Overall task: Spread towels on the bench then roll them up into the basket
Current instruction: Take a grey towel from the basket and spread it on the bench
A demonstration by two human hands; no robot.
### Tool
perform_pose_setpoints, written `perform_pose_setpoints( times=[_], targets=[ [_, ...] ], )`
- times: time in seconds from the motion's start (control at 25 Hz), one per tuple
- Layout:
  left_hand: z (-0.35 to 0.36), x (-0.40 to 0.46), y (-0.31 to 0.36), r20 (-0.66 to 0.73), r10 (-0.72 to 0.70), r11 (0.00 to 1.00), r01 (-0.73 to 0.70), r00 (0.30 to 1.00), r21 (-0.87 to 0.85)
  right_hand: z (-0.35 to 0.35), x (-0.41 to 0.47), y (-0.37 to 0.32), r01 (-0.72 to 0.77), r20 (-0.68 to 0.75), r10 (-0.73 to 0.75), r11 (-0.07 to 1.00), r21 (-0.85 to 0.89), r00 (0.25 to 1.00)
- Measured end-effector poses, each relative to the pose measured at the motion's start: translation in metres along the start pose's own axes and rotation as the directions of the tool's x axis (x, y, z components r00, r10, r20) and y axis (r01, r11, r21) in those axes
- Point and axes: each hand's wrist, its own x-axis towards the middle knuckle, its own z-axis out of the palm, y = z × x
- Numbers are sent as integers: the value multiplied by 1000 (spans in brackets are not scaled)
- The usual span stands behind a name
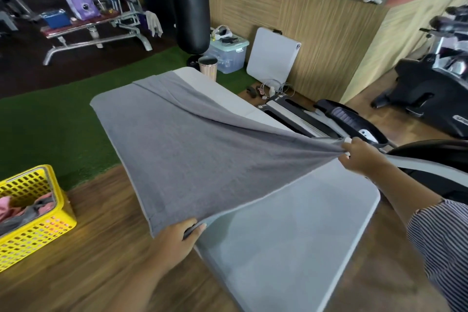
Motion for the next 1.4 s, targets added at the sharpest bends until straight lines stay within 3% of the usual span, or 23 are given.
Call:
perform_pose_setpoints(
  times=[0.32,0.4,0.56,0.76,0.92,1.04,1.12,1.4],
  targets=[
    [110,-30,79,-143,-220,968,198,965,-152,22,10,121,112,147,-107,993,-25,983],
    [139,-47,105,-96,-318,945,308,943,-108,34,1,154,119,194,-120,993,16,974],
    [176,-62,138,-86,-355,935,350,931,-62,53,-5,178,114,277,-140,988,108,950],
    [186,-56,147,-58,-399,903,403,915,150,78,-11,184,121,321,-171,978,167,932],
    [188,-33,178,-33,-509,824,498,860,270,89,-10,187,163,333,-213,972,171,919],
    [188,18,216,-174,-453,864,479,874,157,91,-6,187,230,314,-261,964,132,913],
    [194,64,250,-243,-349,918,382,905,107,90,0,186,260,288,-294,954,150,911],
    [232,217,366,-96,-169,981,177,981,81,75,33,221,176,281,-227,964,198,932]
  ],
)
